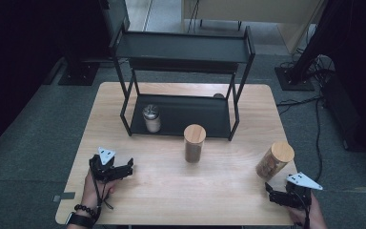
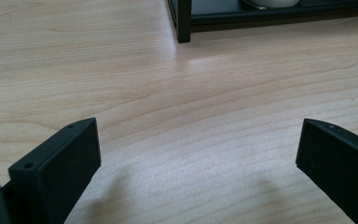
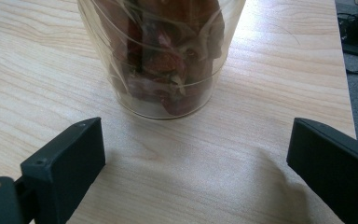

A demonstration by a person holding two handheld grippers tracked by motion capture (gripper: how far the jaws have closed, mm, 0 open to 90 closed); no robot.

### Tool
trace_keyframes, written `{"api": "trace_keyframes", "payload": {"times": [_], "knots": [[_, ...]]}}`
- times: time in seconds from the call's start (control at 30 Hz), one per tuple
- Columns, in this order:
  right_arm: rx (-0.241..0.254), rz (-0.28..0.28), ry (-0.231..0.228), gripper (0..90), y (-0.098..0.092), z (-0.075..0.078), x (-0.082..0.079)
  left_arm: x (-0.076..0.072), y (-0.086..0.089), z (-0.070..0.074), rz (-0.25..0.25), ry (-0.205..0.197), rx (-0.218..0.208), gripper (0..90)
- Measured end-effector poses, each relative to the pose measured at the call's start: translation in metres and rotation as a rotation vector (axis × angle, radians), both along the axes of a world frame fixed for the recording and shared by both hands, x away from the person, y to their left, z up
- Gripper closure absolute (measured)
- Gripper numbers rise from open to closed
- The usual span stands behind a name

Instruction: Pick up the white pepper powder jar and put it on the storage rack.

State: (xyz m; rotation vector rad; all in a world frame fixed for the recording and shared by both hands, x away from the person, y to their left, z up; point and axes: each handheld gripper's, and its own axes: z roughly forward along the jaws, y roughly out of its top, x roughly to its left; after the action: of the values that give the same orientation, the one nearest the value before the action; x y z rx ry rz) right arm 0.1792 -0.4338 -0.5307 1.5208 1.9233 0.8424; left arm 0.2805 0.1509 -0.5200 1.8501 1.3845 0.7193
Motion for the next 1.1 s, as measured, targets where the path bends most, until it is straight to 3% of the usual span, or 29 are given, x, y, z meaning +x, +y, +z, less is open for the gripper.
{"api": "trace_keyframes", "payload": {"times": [1.1], "knots": [[-0.002,0.000,0.003,4.1,0.000,0.000,0.000,-0.024,0.022,0.000,0.008,-0.009,-0.013,0.1]]}}
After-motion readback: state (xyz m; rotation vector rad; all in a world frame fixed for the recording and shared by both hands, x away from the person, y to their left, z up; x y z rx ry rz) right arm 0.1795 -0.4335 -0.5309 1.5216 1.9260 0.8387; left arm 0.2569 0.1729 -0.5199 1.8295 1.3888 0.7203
